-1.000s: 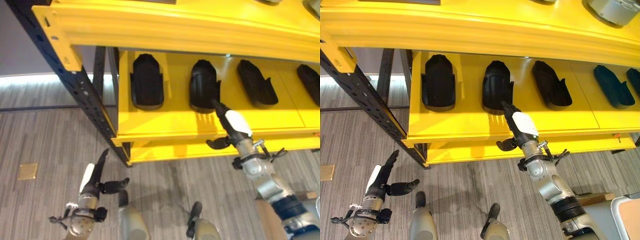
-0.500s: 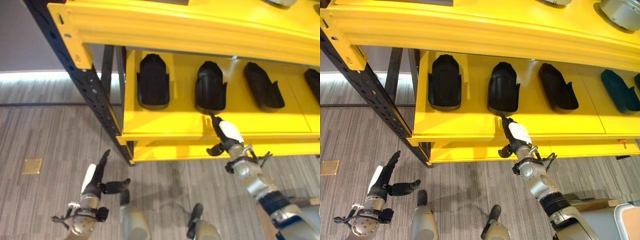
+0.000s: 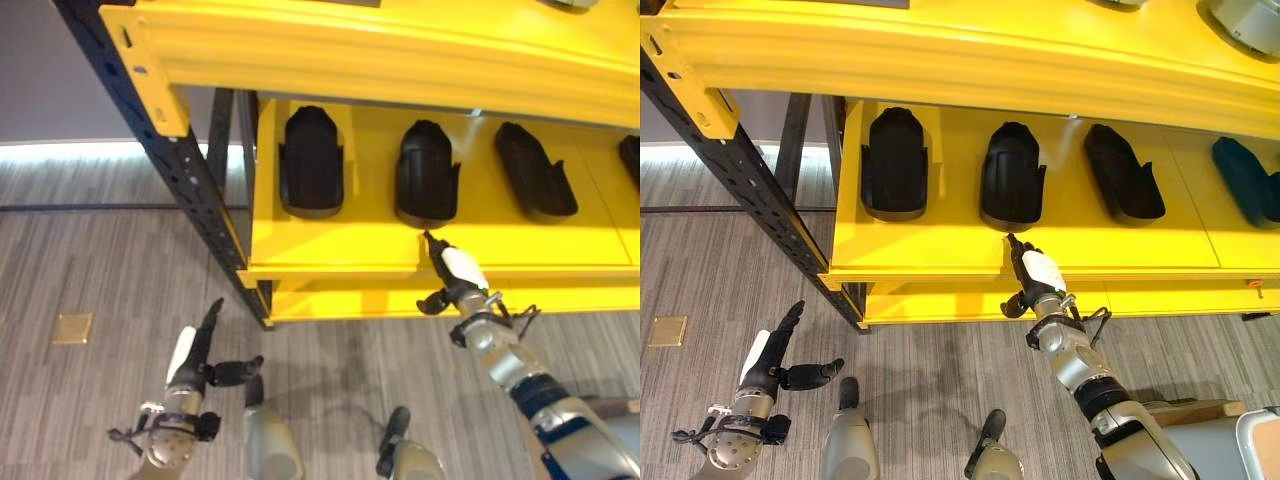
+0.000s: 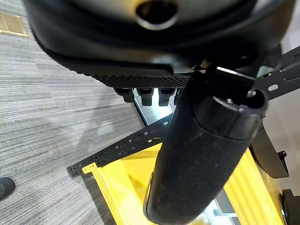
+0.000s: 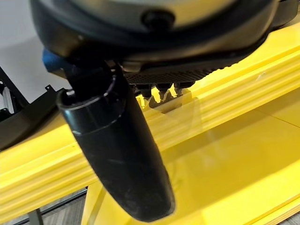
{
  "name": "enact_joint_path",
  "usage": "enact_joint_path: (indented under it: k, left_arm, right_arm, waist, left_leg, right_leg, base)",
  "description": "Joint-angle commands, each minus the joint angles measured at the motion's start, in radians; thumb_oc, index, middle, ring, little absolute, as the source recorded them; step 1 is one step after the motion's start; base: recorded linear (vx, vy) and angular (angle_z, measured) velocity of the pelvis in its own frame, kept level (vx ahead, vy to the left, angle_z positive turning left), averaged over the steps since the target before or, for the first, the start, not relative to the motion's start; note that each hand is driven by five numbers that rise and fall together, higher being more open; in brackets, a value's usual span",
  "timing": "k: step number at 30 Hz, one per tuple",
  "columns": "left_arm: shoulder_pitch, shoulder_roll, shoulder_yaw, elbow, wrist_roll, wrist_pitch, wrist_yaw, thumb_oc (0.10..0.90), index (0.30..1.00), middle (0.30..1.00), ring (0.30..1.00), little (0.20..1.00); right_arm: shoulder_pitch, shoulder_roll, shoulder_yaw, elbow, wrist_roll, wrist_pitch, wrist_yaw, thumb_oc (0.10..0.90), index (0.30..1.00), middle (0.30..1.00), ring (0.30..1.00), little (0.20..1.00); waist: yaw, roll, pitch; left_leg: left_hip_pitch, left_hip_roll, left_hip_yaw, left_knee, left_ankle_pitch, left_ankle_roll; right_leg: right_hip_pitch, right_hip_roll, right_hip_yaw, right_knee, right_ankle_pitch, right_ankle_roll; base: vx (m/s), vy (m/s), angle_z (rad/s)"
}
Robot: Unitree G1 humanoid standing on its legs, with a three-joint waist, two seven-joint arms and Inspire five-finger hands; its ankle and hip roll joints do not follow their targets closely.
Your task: Move parts from the plastic box to the shelf.
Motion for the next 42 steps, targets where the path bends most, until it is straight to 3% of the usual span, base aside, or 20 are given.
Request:
enact_joint_path:
  k: [1,20,42]
  left_arm:
    - [-0.006,0.072,0.001,-0.066,-0.006,-0.082,0.029,0.9,1.0,1.0,1.0,1.0]
    - [-0.02,0.078,-0.018,-0.047,-0.04,-0.088,0.019,0.9,1.0,1.0,1.0,1.0]
    - [-0.016,0.081,-0.022,-0.053,-0.057,-0.093,0.015,0.9,1.0,1.0,1.0,1.0]
  right_arm:
    - [-0.123,-0.021,-0.001,0.027,0.031,-0.004,-0.044,0.9,1.0,1.0,1.0,1.0]
    - [-0.191,-0.022,0.022,0.243,0.071,0.01,-0.054,0.9,1.0,1.0,1.0,1.0]
    - [-0.227,-0.071,-0.009,0.392,0.136,0.016,-0.076,0.9,1.0,1.0,1.0,1.0]
  waist:
    - [0.014,-0.026,-0.033]
    - [0.039,-0.015,-0.028]
    - [0.034,-0.009,-0.019]
  left_leg:
    - [-0.053,-0.034,-0.016,-0.054,0.079,0.057]
    - [-0.07,-0.039,-0.033,-0.041,0.071,0.059]
    - [-0.072,-0.037,-0.035,-0.029,0.065,0.059]
  right_leg:
    - [0.014,-0.044,0.018,0.129,-0.07,0.005]
    - [0.007,-0.047,0.005,0.15,-0.078,0.002]
    - [-0.004,-0.05,0.012,0.17,-0.086,-0.002]
  base:
    - [0.02,-0.008,0.11]
    - [0.0,0.0,0.01]
    - [0.0,-0.001,0.01]
